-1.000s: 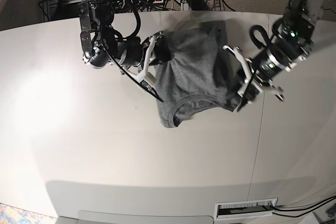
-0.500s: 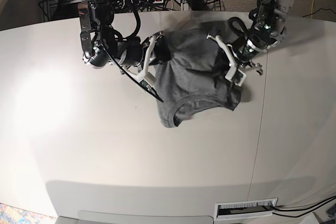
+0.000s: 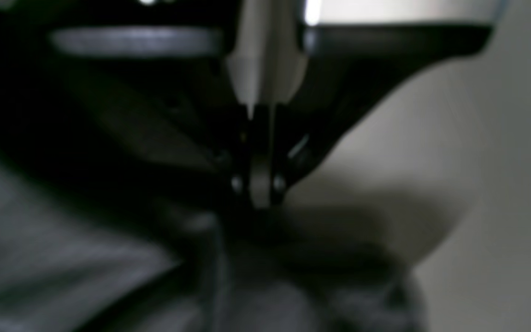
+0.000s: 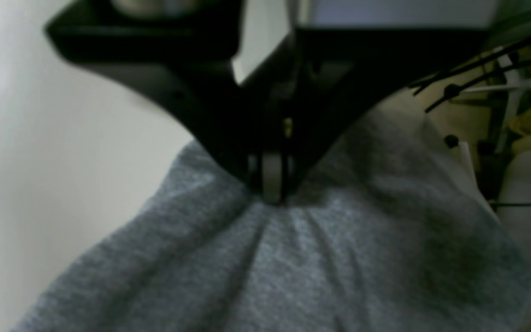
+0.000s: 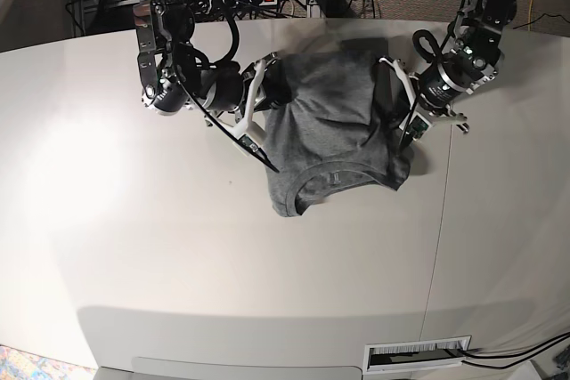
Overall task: Fold the T-shirt properly
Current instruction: 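Fold the bundle over with both grippers and release the right gripper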
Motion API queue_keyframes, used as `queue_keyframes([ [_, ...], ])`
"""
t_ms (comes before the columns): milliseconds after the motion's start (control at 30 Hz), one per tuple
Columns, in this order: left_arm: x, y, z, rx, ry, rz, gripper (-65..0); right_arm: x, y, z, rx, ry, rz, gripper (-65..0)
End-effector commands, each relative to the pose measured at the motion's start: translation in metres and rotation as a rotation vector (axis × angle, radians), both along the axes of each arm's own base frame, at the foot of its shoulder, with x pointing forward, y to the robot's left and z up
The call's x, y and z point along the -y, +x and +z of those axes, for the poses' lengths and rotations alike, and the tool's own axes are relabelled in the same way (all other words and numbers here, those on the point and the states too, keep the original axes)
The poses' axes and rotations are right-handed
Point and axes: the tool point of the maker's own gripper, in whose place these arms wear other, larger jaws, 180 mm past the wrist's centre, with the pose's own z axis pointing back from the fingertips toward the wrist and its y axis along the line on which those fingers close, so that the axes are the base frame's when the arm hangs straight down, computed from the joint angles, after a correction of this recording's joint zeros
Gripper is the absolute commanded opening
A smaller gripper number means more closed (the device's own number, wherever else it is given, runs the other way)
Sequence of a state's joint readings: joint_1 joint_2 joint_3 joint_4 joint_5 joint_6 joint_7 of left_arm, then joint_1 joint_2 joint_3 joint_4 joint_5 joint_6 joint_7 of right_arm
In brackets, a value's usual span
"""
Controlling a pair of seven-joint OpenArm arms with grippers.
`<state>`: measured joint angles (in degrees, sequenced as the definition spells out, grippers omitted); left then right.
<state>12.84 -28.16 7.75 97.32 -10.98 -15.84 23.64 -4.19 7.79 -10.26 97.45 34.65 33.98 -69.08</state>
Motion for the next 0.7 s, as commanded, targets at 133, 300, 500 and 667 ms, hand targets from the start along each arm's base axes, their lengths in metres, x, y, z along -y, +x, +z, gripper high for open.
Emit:
queue_keyframes([
  [133, 0.022, 0.009, 0.053, 0.079, -0.065, -0.038, -65.0, 0.004, 0.008, 0.003, 0.038, -0.011, -0.013, -65.0],
  [300, 0.059, 0.003, 0.110, 0.144, -0.220, -0.102, -65.0, 0.002, 0.012, 0.007, 0.056, 0.009, -0.022, -65.0],
  [500, 0.082, -0.009, 0.121, 0.119, -0.350, -0.100, -65.0, -0.011, 0.014, 0.014, 0.068, 0.071, -0.032, -65.0],
  [667, 0.098, -0.013, 0.121, 0.108, -0.432, -0.073, -65.0, -0.021, 0.012, 0.018, 0.061, 0.106, -0.025, -65.0],
])
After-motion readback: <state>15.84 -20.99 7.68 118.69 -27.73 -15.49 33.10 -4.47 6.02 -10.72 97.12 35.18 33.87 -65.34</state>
